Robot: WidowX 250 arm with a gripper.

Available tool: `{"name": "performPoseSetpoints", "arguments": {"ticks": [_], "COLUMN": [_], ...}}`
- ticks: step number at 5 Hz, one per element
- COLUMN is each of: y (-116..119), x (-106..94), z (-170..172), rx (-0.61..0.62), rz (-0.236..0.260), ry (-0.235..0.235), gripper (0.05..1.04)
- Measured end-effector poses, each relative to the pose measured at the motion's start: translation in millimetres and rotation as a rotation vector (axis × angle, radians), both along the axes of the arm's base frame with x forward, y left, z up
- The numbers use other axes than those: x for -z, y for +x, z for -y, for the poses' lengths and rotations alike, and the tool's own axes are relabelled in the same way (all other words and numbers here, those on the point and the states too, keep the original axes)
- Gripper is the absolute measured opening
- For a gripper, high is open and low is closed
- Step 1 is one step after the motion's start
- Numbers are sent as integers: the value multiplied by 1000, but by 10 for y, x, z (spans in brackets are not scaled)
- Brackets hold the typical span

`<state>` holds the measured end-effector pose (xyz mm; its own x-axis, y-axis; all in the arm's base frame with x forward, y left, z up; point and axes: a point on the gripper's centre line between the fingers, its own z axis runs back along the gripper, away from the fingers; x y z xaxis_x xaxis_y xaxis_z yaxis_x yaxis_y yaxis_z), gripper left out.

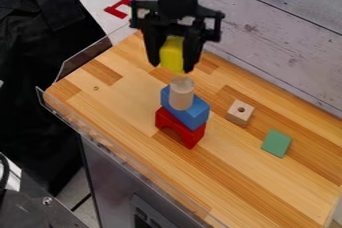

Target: Move the yellow cube to the top of the cylinder

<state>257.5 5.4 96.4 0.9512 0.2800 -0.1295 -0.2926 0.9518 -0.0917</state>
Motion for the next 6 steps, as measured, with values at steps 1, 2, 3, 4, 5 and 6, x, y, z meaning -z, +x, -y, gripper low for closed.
{"name": "performPoseSetpoints", "arguments": {"ticks": [1,2,3,4,5,6], "y": [-39,-60,-50,-47,-46,-49], "x": [54,74,79,81,87,99], "z": [20,34,77,115,157,166], "rx": [-4,-2,7,18,33,33], "rz": [-9,-17,-10,-9,-9,-17], "ry": [3,7,11,22,33,35], "gripper": [579,579,579,579,579,579]}}
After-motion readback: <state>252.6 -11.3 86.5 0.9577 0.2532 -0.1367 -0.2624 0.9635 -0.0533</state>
